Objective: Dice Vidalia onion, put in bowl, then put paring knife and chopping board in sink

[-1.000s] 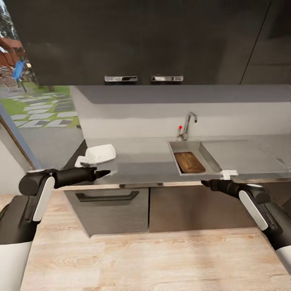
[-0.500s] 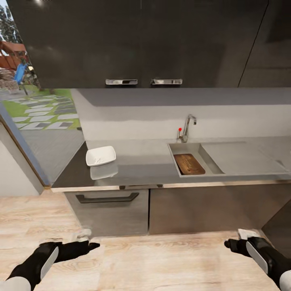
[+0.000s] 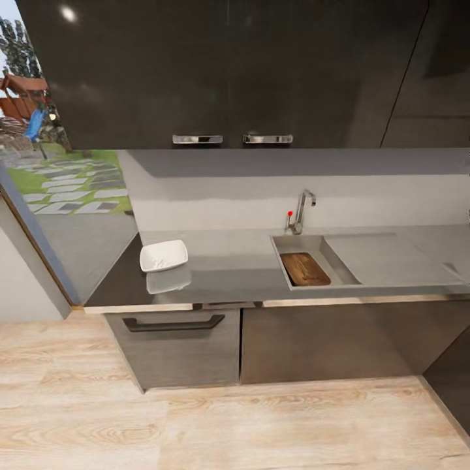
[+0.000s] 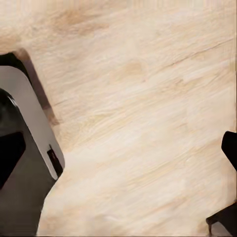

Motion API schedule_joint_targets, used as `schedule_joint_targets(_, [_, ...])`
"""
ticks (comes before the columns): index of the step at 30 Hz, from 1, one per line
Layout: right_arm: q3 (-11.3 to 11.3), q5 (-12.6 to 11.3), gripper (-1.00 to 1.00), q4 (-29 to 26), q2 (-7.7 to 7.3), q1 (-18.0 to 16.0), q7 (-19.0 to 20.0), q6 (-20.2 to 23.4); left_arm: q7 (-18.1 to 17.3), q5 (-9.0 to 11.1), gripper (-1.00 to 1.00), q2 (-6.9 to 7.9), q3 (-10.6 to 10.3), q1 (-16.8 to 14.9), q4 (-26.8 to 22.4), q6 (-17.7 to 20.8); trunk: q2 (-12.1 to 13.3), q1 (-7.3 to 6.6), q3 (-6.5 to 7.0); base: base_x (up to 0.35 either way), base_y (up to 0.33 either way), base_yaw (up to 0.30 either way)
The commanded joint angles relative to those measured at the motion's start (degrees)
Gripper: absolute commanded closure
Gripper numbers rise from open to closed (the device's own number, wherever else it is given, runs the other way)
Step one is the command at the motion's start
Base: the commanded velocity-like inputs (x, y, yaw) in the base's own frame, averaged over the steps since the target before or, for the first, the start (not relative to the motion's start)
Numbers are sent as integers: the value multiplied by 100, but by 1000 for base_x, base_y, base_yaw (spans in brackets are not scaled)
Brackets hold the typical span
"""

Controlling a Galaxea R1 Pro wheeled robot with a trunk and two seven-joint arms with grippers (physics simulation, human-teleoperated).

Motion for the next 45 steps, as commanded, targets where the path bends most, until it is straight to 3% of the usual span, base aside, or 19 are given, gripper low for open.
schedule_joint_targets(1, [58, -42, -100, 7, 127, 149, -118, -99, 82, 55, -100, -48, -19, 100, -7, 30, -12, 6, 1, 0, 0, 0])
schedule_joint_targets(5, [58, -42, -100, 12, 362, 739, -249, -380, 163, 55, -100, -146, -21, 550, -3, 2, -12, 6, 38, 0, 0, 0])
schedule_joint_targets(11, [58, -42, -100, 13, 549, 1363, -287, -526, 229, 55, -100, -252, -24, 1088, -5, -219, -12, 6, 95, 0, 0, 0])
schedule_joint_targets(16, [56, -49, -100, 2, 554, 1412, -288, -658, 353, 55, -100, -126, -27, 1131, -30, -599, -12, 6, 142, 0, 0, 0])
schedule_joint_targets(19, [41, -50, -100, -7, 554, 1418, -285, -759, 372, 55, -100, -124, -22, 1136, -43, -793, -12, 6, 170, 0, 0, 0])
schedule_joint_targets(23, [44, -51, -100, -11, 554, 1420, -274, -855, 371, 60, -100, -355, -2, 1137, -64, -1080, -12, 6, 208, 0, 0, 0])
schedule_joint_targets(24, [49, -51, -100, -12, 554, 1420, -272, -888, 371, 62, -100, -523, 0, 1137, -70, -1141, -12, 6, 218, 0, 0, 0])
schedule_joint_targets(25, [51, -51, -100, -12, 554, 1420, -272, -892, 371, 63, -100, -564, -1, 1137, -71, -1150, -12, 6, 227, 0, 0, 0])
schedule_joint_targets(26, [55, -51, -100, -10, 554, 1420, -271, -903, 370, 63, -100, -713, 1, 1137, -73, -1170, -12, 6, 237, 0, 0, 0])
schedule_joint_targets(29, [53, -51, -100, -10, 554, 1420, -271, -909, 370, 64, -100, -903, 4, 1138, -74, -1181, -12, 6, 265, 0, 0, 0])
schedule_joint_targets(32, [50, -51, -100, -13, 554, 1420, -271, -910, 370, 64, -100, -962, -2, 1138, -74, -1183, -12, 6, 293, 0, 0, 0])
schedule_joint_targets(45, [31, -60, -100, -13, 554, 1420, -271, -910, 370, 64, -100, -968, -4, 1138, -74, -1183, -12, 6, 327, 0, 0, 0])
